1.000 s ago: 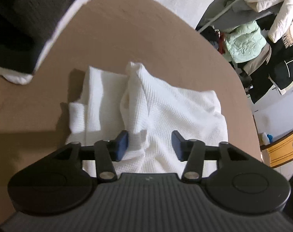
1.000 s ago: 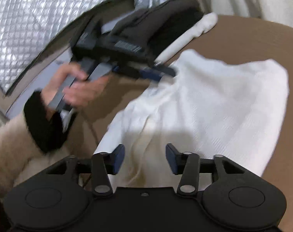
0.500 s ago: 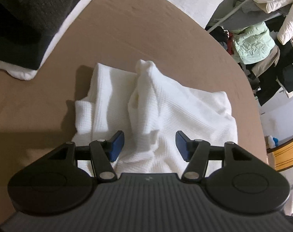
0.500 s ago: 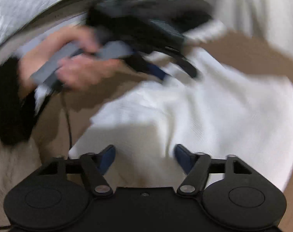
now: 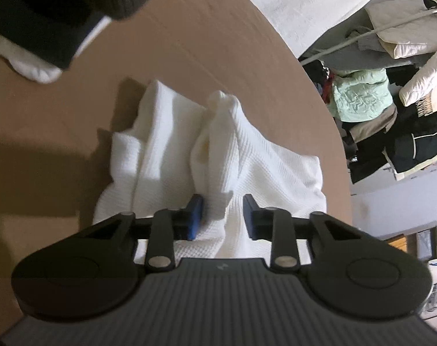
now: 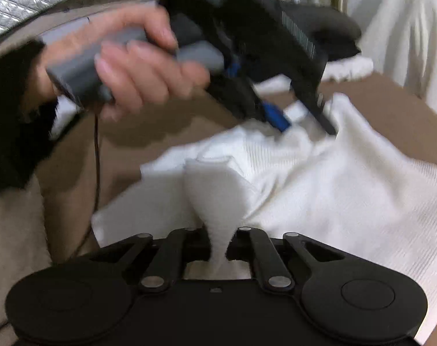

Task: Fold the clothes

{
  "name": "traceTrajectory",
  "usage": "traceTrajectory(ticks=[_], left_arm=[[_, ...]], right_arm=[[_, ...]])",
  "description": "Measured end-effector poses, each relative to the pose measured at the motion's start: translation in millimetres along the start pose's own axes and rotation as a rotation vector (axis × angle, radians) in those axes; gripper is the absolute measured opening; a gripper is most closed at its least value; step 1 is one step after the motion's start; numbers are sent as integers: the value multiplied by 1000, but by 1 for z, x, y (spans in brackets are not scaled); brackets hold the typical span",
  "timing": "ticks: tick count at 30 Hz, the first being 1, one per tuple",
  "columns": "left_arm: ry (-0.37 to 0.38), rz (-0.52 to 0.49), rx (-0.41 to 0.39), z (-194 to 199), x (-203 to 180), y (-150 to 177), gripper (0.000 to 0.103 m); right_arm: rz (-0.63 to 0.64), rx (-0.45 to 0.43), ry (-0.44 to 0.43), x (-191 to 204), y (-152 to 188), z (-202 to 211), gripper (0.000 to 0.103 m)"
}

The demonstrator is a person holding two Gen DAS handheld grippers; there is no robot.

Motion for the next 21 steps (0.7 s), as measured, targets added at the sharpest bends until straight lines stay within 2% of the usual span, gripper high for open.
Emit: traceTrajectory(ticks=[3,5,7,8,10,11,13,14,15,17,19,21], left_arm=[[6,-44,-45,16,-7,-3,28],[-7,-76,-71,26,-11,-4,28],[-61,-95,-73,33,-7,-1,28],[-112,-109,-81,34,-4,0,28],[-221,-161,-125,39,-3,-1,28],[-246,-188,-153,43,-3,-4,28],[-206,-183,-187,52,-5,-10,28],[-173,-175,-201,55,-7,-12,28],[-149,-177,-209,57,-10,-13,33],[-123,-188,-212,58,-12,-13,33],[-109,-200,-206,55,-12,-12,33],[-63,-194,-178,47,-15,-6,33]], right_arm=[[85,-87,48,20,-18,22,9],[105,-48,41,31,-16,19,9],[158,42,52,43,-4,6,13],[186,88,59,49,3,-1,18],[215,87,-19,63,11,1,30],[173,62,-80,61,8,8,34],[73,8,-206,56,1,23,42],[14,-22,-211,42,-3,30,49],[-46,-53,-205,26,-8,37,54],[-167,-115,-191,-6,-17,52,56],[-240,-123,-66,-48,-14,60,56],[-315,-127,66,-93,-6,71,57]])
Point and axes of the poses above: each gripper's, at about its wrist camera, not at the fingertips, and z roughly against the way its jaws point, x to its left, y to its underside, the point moved 8 cm from there along -z, roughly the way its jaws point
